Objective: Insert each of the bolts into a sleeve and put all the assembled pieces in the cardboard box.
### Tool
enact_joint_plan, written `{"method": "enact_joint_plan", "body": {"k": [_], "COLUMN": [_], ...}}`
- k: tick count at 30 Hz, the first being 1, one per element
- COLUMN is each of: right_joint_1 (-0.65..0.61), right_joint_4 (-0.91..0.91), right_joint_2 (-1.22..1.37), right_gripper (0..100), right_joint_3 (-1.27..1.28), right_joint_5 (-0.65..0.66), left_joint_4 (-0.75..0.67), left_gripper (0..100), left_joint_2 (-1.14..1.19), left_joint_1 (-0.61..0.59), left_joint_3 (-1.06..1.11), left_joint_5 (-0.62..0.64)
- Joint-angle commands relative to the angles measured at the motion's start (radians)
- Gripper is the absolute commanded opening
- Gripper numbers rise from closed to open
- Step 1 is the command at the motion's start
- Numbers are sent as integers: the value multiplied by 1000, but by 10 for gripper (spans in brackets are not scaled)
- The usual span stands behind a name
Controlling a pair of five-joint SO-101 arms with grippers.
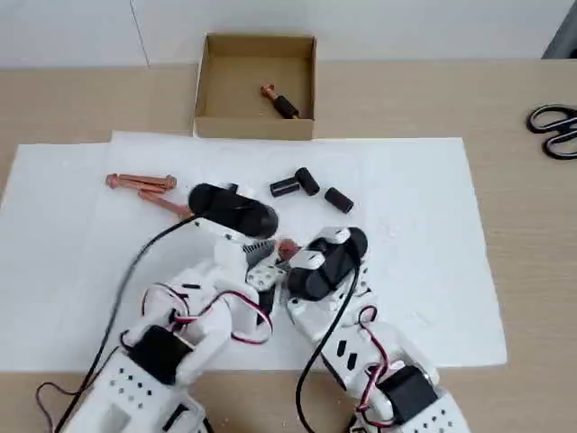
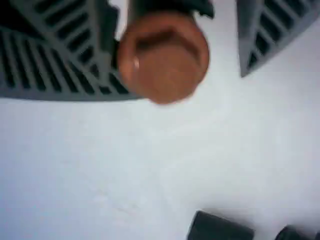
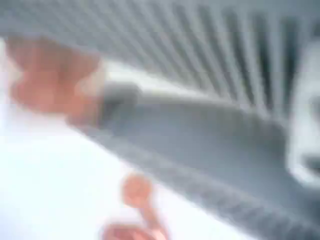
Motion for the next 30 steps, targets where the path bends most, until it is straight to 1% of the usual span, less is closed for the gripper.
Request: {"method": "enact_joint_plan", "body": {"k": [1,3,5,10,16,19,22,23,24,27,28,30], "right_joint_1": [7,7,8,8,10,10,24,45,82,205,236,271], "right_joint_4": [-22,-22,-22,-22,-22,-22,-27,-28,-30,-30,-30,-30], "right_joint_2": [-25,-25,-25,-24,-19,-19,-18,-18,-18,-18,-16,-13], "right_gripper": [4,4,4,4,4,4,4,4,4,4,4,3], "right_joint_3": [-25,-25,-23,-23,-23,-23,-29,-31,-32,-57,-75,-135], "right_joint_5": [-6,-6,-6,-6,-6,-6,-8,-9,-11,-11,-9,-6], "left_joint_4": [44,100,144,219,293,299,304,318,336,381,390,411], "left_gripper": [260,291,306,306,306,306,306,306,306,306,306,306], "left_joint_2": [-6,-6,-6,-6,-6,-6,-6,-6,-2,-5,-5,-5], "left_joint_1": [12,9,-20,-118,-184,-287,-468,-532,-588,-713,-738,-767], "left_joint_3": [-54,-94,-140,-265,-395,-414,-414,-412,-409,-381,-364,-335], "left_joint_5": [-12,-12,-12,-12,-12,-12,-18,-41,-94,-301,-336,-350]}}
